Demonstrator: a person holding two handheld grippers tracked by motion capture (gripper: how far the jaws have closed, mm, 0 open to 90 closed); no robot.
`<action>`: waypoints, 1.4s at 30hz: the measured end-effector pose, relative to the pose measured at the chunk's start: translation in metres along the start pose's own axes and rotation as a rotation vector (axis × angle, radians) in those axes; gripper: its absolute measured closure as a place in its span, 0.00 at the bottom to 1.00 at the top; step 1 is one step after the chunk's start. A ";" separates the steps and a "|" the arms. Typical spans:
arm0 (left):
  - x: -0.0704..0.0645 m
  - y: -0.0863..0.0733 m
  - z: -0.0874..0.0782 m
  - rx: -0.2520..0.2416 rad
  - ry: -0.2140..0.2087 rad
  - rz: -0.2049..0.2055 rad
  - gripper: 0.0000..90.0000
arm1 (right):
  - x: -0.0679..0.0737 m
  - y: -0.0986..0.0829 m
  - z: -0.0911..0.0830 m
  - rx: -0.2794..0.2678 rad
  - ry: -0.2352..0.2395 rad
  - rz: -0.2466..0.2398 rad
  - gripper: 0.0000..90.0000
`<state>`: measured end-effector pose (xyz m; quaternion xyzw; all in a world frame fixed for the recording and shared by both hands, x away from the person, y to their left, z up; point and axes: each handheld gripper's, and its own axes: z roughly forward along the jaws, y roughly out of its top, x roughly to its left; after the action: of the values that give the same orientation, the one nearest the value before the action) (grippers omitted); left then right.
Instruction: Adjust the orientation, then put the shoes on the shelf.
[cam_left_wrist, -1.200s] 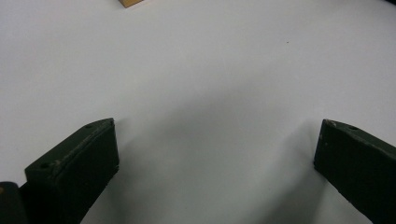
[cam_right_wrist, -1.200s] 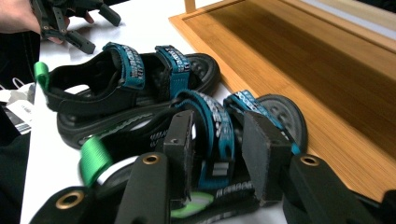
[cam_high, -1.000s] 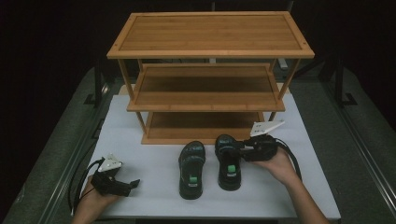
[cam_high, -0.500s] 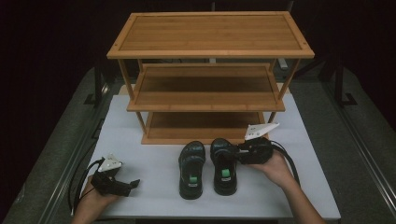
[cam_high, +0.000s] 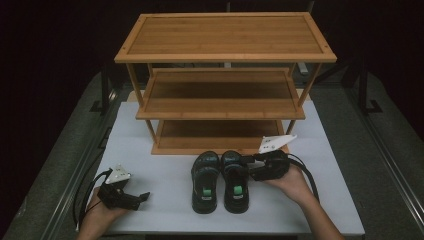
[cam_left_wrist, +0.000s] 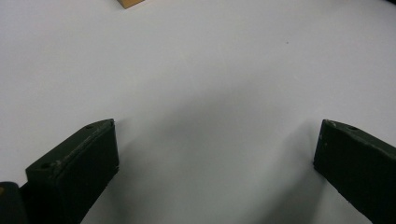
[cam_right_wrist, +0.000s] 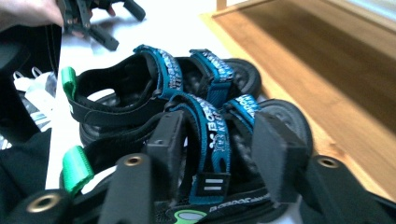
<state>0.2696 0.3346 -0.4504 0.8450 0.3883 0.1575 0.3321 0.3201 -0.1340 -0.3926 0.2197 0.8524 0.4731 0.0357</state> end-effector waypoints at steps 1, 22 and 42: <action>0.000 0.000 0.000 0.000 0.000 0.000 0.00 | 0.000 0.000 0.000 0.000 0.000 0.000 0.58; -0.038 0.064 -0.004 -0.109 -0.188 0.059 0.22 | 0.002 -0.007 -0.018 0.004 -0.036 0.006 0.54; -0.081 0.135 0.025 -0.133 -0.326 0.235 0.37 | 0.006 -0.004 -0.009 0.017 -0.022 -0.009 0.57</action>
<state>0.3046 0.1970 -0.3772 0.8750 0.2170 0.0815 0.4250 0.3106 -0.1403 -0.3900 0.2212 0.8569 0.4633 0.0453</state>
